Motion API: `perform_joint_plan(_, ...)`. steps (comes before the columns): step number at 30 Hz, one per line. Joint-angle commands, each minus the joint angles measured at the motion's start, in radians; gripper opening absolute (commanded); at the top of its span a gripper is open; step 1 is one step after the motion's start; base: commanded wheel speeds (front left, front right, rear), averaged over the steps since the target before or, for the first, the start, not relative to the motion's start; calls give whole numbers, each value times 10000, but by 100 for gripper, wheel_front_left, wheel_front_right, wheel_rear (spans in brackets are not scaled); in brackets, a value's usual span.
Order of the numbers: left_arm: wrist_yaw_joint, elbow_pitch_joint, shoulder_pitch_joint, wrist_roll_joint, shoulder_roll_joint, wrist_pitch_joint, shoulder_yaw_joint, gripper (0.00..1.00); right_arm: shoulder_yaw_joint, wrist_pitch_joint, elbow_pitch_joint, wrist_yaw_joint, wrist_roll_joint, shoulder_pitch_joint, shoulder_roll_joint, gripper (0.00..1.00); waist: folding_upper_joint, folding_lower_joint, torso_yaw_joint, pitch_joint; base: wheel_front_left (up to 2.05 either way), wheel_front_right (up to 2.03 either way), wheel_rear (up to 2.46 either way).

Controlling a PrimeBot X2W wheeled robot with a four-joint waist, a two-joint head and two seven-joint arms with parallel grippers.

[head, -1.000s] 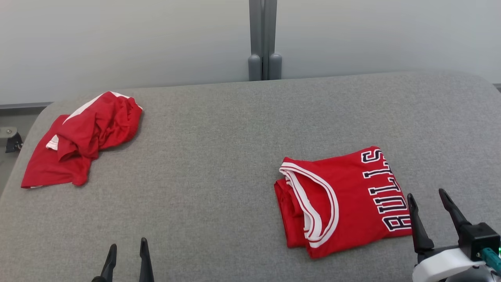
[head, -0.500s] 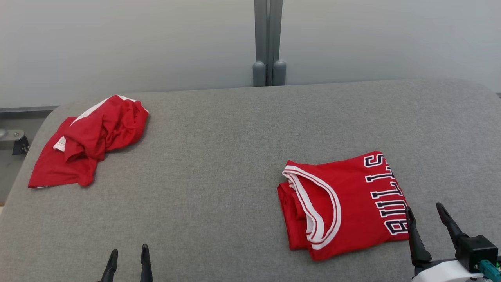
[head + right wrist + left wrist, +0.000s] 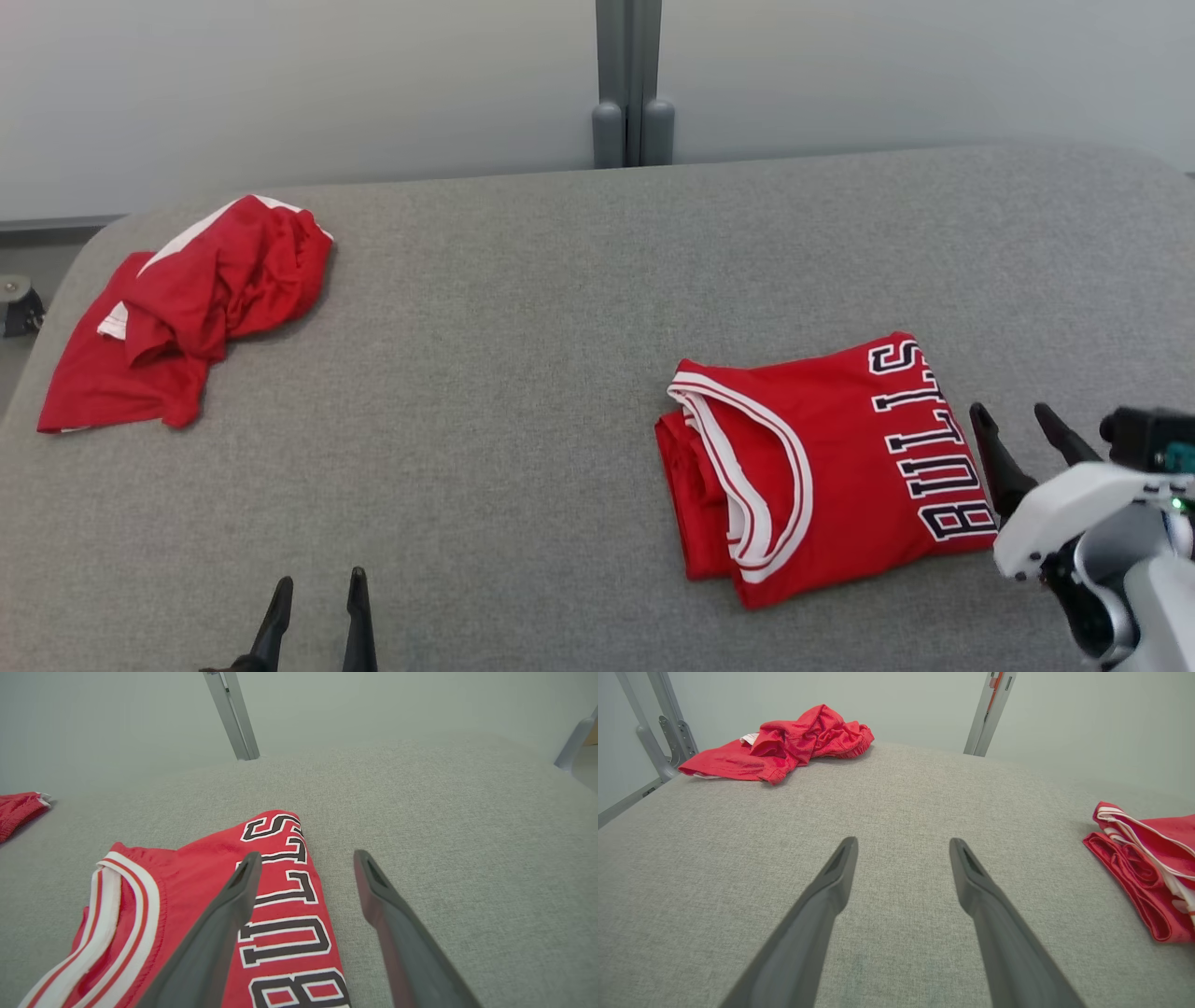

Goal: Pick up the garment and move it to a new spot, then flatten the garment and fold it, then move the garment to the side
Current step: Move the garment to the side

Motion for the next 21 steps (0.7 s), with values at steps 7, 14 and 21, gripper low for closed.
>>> perform_joint_plan(7,-283,134,-784,223,22,-1,-58,100,1022,3403,680,-10,580,-1810,-1242,100,0,0,162,1065,0,0,0)
perform_joint_plan(14,-388,260,-1185,221,22,-1,-195,100,1444,4426,2125,-10,728,-2488,-1215,100,0,0,545,1381,0,0,0)
perform_joint_plan(21,-375,161,-1359,244,22,-1,-169,100,1502,3926,2533,-4,1793,-3054,-1030,0,0,0,327,1631,0,0,0)
